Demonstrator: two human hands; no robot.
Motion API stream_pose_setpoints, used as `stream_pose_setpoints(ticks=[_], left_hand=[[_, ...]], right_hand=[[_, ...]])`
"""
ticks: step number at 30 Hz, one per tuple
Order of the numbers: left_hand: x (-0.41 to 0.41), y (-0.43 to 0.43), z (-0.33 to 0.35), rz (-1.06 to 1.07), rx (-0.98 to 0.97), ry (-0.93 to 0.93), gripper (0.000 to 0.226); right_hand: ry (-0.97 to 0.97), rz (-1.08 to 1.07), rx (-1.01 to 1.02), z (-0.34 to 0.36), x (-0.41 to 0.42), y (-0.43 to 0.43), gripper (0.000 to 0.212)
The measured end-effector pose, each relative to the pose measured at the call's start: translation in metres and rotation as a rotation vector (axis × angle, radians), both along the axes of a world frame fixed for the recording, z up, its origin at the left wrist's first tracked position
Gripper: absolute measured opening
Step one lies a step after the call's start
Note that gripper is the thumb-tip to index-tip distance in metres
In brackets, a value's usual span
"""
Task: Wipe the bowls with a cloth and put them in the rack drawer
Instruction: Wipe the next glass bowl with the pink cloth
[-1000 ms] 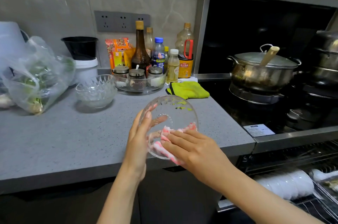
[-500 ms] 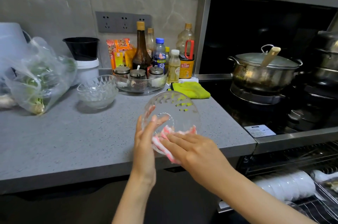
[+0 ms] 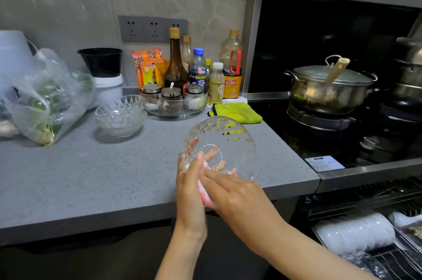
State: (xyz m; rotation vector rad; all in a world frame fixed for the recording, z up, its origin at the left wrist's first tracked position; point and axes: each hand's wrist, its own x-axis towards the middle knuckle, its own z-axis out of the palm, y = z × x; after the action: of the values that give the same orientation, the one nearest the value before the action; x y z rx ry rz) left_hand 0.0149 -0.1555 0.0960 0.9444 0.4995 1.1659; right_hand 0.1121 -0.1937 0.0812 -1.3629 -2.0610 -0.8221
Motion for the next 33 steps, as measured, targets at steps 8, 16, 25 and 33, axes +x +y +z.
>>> stream_pose_setpoints(ticks=[8, 16, 25, 33], left_hand=[[-0.029, 0.024, 0.014, -0.155, 0.104, 0.204, 0.044], [-0.009, 0.002, 0.007, -0.117, -0.018, 0.046, 0.045], [-0.005, 0.0, 0.004, -0.021, 0.041, 0.108, 0.035], [-0.023, 0.017, 0.011, -0.058, 0.131, 0.178, 0.045]], right_hand=[[-0.205, -0.014, -0.001, -0.004, 0.026, -0.012, 0.029], [-0.027, -0.003, 0.03, -0.002, 0.002, -0.01, 0.033], [-0.022, -0.04, 0.018, 0.003, 0.006, -0.008, 0.029], [-0.206, -0.036, 0.016, 0.006, 0.026, -0.01, 0.03]])
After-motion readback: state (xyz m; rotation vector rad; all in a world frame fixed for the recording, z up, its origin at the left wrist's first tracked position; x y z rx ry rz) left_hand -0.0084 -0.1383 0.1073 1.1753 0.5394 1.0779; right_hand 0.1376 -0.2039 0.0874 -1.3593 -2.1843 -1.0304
